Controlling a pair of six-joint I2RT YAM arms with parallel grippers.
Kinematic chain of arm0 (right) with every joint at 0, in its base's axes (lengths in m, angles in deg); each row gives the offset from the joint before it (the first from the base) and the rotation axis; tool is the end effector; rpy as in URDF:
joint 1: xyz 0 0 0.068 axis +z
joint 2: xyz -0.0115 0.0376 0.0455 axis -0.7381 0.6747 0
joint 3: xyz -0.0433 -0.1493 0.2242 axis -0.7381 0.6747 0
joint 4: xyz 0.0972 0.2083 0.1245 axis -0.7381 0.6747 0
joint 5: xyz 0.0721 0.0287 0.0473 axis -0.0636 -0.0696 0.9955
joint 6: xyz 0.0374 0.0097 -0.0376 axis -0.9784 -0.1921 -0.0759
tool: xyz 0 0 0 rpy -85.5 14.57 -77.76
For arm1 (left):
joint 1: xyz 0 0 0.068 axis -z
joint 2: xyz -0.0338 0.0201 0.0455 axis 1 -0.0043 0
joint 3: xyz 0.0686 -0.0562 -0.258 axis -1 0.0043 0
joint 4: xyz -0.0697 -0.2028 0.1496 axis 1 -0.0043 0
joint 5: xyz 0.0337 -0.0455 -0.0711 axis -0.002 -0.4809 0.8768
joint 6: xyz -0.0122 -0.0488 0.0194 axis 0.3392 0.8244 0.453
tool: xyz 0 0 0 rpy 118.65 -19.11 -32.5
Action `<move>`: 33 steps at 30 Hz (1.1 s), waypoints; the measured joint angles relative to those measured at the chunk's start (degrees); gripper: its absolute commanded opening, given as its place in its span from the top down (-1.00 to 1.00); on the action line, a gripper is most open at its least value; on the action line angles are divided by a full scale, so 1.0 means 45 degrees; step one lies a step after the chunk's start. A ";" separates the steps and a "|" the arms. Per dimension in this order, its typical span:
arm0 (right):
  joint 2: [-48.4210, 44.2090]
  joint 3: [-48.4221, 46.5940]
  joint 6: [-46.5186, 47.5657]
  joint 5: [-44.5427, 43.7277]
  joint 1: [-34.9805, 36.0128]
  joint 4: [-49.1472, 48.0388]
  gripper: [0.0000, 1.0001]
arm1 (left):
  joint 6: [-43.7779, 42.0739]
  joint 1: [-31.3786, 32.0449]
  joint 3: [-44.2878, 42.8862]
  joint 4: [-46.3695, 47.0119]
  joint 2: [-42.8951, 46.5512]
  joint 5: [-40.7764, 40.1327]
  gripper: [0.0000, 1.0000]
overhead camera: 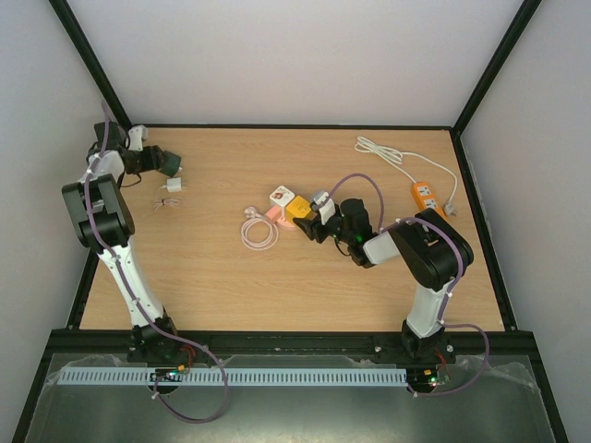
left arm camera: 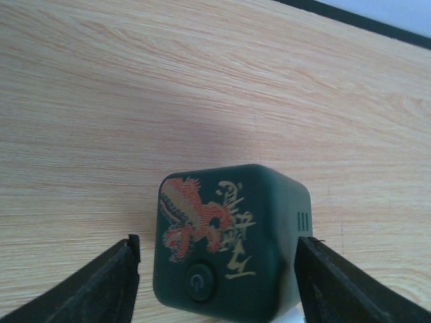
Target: Pull the plug off the socket
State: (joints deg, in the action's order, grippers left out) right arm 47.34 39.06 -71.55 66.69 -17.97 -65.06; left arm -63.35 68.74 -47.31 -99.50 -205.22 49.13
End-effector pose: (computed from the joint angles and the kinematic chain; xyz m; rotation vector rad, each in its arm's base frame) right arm 0.2772 0.1782 0.1282 -0.9359 1.6282 0.7608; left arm 0.4677 0.1609 0.1821 -0.0876 2.3129 -0.3929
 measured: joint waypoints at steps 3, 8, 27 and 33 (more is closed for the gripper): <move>0.0000 0.0000 0.0000 0.0000 0.0000 0.0000 0.56 | 0.0102 -0.0063 -0.0170 -0.0049 -0.0117 0.0015 -0.03; 0.0005 0.0000 0.0000 0.0000 0.0000 0.0000 0.56 | 0.0282 -0.0374 -0.0651 -0.0175 -0.0661 0.0146 -0.08; 0.0005 -0.0019 0.0005 0.0000 0.0000 0.0019 0.56 | -0.1457 0.1957 0.2730 0.0170 0.4517 -0.0369 -0.47; 0.0005 -0.0019 0.0000 0.0000 0.0000 0.0019 0.54 | -0.2550 0.4449 0.5187 0.0155 0.5999 -0.0092 -0.43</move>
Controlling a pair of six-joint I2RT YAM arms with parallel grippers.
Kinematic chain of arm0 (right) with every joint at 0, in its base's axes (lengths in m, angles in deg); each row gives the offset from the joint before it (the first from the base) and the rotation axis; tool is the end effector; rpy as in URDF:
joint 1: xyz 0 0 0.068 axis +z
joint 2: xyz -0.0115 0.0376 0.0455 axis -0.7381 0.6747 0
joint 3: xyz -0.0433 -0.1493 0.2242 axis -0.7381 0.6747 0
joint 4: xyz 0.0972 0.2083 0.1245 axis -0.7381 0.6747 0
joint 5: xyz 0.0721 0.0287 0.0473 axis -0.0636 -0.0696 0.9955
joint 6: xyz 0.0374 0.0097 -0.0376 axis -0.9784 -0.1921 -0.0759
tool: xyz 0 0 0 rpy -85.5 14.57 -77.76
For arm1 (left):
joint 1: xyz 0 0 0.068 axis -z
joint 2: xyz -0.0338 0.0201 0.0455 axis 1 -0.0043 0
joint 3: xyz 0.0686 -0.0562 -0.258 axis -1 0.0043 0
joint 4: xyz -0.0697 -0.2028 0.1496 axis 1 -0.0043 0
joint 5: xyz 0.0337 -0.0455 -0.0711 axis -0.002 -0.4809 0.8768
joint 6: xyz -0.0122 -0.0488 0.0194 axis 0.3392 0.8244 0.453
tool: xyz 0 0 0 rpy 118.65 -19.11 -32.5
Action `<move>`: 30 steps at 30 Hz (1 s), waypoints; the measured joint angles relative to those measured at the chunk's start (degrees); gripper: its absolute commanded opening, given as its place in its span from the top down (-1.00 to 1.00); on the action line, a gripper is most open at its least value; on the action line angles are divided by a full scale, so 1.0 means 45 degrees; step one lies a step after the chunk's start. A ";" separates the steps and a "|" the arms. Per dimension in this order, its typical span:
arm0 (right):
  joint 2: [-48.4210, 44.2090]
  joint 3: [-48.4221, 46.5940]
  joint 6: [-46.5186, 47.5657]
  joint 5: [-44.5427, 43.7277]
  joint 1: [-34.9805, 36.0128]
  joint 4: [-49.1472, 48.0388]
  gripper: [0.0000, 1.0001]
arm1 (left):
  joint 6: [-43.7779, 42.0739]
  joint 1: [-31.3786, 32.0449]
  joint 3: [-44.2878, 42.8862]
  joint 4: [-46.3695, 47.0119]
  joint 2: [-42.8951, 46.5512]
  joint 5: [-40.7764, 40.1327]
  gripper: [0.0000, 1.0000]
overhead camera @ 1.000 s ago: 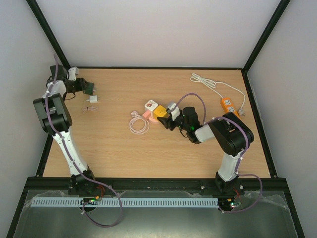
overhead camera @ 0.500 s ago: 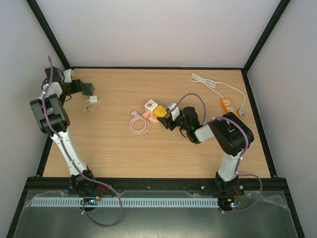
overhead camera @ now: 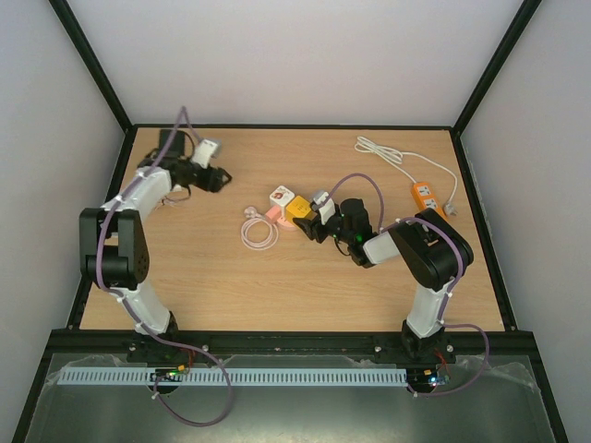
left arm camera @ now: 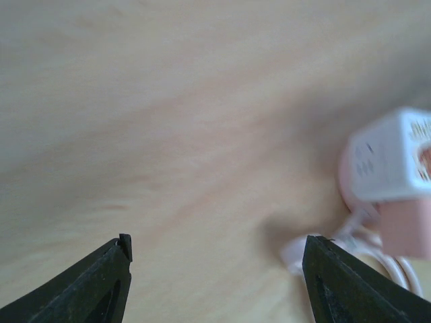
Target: Pull the plug off the socket
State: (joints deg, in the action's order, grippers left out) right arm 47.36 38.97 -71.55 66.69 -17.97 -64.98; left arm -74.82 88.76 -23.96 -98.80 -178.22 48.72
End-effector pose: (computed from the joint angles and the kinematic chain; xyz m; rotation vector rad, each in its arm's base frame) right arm 0.2775 0.1784 0.1283 -0.9359 1.6284 0.7608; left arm 0.3912 -0.0105 0.2532 0.5528 2.1941 -0.4305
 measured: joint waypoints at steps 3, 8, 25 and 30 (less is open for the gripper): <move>0.0000 0.0000 0.0000 0.0005 0.0000 0.0000 0.54 | -0.0398 0.1166 0.1146 -0.0189 0.0005 -0.0068 -0.42; 0.0000 0.0000 0.0034 0.0029 0.0000 -0.0005 0.55 | -0.0539 0.2555 0.1991 -0.0316 0.0019 -0.0277 -0.39; 0.0000 0.0015 0.0058 0.0073 0.0000 -0.0010 0.59 | -0.0126 0.5173 -0.0447 0.0185 -0.1365 -0.1214 -0.23; 0.0000 0.0015 0.0053 0.0087 0.0000 -0.0010 0.60 | -0.0087 0.5445 -0.0481 0.0204 -0.1855 -0.1588 -0.13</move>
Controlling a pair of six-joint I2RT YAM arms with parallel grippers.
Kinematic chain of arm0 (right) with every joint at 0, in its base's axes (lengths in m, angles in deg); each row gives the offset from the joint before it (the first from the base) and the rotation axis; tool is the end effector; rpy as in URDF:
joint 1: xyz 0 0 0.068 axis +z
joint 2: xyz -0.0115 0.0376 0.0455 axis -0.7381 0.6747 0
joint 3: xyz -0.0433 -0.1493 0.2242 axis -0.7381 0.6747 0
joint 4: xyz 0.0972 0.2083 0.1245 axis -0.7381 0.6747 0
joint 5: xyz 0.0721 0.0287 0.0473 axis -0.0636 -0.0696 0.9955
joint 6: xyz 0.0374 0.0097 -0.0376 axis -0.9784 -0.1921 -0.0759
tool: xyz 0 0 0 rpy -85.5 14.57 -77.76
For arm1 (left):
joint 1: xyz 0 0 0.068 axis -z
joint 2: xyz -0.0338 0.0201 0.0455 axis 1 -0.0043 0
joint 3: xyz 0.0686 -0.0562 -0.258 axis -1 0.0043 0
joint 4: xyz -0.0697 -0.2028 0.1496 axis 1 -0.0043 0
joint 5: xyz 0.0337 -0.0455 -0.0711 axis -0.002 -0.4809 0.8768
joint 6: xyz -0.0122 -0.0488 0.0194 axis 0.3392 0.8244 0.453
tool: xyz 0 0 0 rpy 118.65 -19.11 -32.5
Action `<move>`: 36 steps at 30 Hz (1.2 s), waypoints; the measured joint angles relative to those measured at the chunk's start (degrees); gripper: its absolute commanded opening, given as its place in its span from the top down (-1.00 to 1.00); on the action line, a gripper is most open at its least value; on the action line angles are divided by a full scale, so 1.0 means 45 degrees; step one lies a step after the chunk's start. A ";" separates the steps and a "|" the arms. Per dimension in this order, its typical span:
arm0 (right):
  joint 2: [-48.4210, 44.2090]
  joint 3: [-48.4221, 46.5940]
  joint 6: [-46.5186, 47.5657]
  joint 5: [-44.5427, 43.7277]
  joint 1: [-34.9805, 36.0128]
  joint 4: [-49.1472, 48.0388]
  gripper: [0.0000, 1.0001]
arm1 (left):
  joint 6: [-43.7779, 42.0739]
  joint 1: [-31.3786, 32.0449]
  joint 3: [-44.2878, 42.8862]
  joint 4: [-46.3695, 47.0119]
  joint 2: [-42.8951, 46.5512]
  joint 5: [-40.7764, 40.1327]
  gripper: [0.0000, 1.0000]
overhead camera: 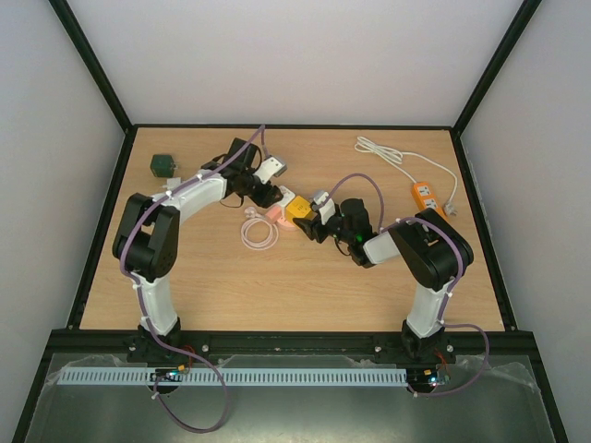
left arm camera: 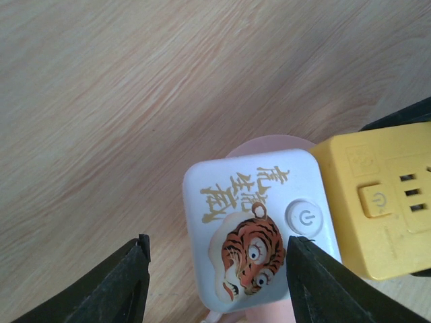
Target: Pull the plug off the socket
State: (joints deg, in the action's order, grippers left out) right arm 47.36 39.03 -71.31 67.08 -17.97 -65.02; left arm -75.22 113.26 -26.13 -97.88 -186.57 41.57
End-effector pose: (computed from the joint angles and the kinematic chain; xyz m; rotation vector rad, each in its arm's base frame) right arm 0.2771 0.1784 0.1281 -0.9434 1.6239 0.7642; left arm 0.3761 -0.1780 0.2090 0.9999 2.2006 -0.5159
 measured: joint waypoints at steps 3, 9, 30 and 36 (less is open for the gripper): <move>0.0000 0.0000 -0.0005 0.0005 0.0000 0.0000 0.61 | -0.0087 0.0175 -0.0073 0.0019 -0.0010 -0.0418 -0.13; 0.0000 0.0000 -0.0019 0.0015 0.0000 0.0000 0.62 | -0.0204 0.0432 -0.0005 0.0389 -0.0005 -0.0908 -0.16; -0.0063 -0.0073 -0.0534 0.0010 0.0000 0.0107 0.80 | -0.0952 0.0427 0.0044 0.0529 -0.0010 -0.1122 -0.12; -0.0141 -0.0049 -0.0442 -0.0044 0.0000 0.0160 0.82 | -0.1093 0.0559 0.0112 0.0855 0.0005 -0.1598 -0.11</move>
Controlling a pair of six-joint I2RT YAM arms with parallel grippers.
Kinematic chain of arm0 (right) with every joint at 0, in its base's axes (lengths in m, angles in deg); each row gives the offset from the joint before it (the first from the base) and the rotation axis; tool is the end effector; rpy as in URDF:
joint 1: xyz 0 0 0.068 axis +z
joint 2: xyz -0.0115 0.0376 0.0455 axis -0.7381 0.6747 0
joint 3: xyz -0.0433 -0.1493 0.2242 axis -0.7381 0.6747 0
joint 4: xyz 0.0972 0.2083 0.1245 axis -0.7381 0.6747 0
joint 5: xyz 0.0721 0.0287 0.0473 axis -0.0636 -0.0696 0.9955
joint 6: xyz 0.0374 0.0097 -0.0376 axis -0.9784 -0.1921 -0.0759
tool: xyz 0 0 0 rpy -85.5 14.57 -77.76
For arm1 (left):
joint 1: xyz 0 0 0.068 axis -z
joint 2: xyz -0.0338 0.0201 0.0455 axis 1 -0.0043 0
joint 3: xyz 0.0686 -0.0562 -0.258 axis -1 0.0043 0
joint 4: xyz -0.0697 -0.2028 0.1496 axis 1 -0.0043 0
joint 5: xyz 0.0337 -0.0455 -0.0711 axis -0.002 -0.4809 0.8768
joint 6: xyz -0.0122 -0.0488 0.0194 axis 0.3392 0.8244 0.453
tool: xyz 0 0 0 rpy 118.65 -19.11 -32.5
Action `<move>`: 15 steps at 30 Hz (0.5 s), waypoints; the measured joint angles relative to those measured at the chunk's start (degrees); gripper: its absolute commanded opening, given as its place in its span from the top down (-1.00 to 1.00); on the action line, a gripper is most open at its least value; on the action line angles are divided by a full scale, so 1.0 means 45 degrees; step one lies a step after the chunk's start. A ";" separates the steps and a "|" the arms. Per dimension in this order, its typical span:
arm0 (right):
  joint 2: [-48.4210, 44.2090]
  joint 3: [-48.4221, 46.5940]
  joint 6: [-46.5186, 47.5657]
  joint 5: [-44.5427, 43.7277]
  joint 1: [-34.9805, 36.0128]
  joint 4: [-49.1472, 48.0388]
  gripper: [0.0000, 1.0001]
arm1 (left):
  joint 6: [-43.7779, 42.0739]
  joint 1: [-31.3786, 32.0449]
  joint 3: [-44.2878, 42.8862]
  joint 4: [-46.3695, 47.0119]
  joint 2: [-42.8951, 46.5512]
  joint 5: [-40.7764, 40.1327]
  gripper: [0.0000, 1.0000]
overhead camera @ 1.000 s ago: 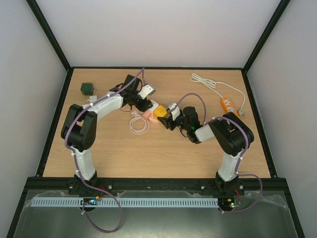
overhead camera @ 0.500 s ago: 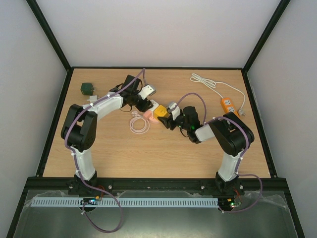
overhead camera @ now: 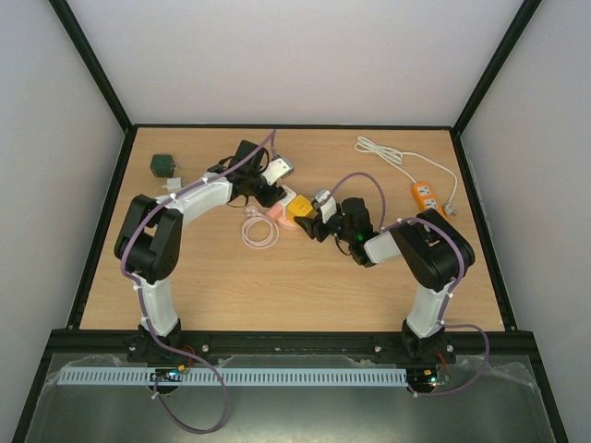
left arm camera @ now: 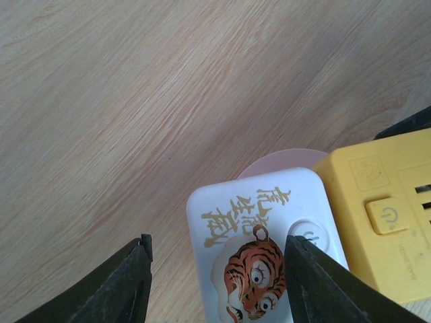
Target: Pull the plug off the socket
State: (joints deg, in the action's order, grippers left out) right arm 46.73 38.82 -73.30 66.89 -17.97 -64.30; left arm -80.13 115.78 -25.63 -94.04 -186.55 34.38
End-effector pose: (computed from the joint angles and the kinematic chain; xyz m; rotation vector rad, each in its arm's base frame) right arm 0.2775 0.1785 0.1311 -0.9149 1.6430 0.7846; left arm 0.3741 -0.1928 0.2102 1.0773 2.1101 -0.3390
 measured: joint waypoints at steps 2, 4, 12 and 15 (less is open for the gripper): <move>-0.0015 0.0024 0.0058 0.0000 0.0000 0.0010 0.83 | -0.0005 0.0039 0.0000 0.0058 -0.0005 -0.0107 -0.10; -0.0019 0.0029 0.0039 0.0000 0.0000 0.0010 0.84 | -0.0010 0.0068 0.0000 0.0097 -0.0005 -0.0199 -0.09; -0.0136 0.0024 -0.0602 -0.0034 0.0000 0.0010 0.86 | -0.0083 0.0121 0.0000 0.0301 -0.0015 -0.0559 -0.08; -0.0204 0.0024 -0.0398 -0.0044 0.0000 0.0131 0.86 | -0.0121 0.0155 0.0000 0.0345 -0.0015 -0.0685 -0.08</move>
State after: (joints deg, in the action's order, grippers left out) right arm 45.81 38.92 -75.09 66.69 -17.97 -63.71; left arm -80.68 116.48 -25.63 -92.49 -186.61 31.30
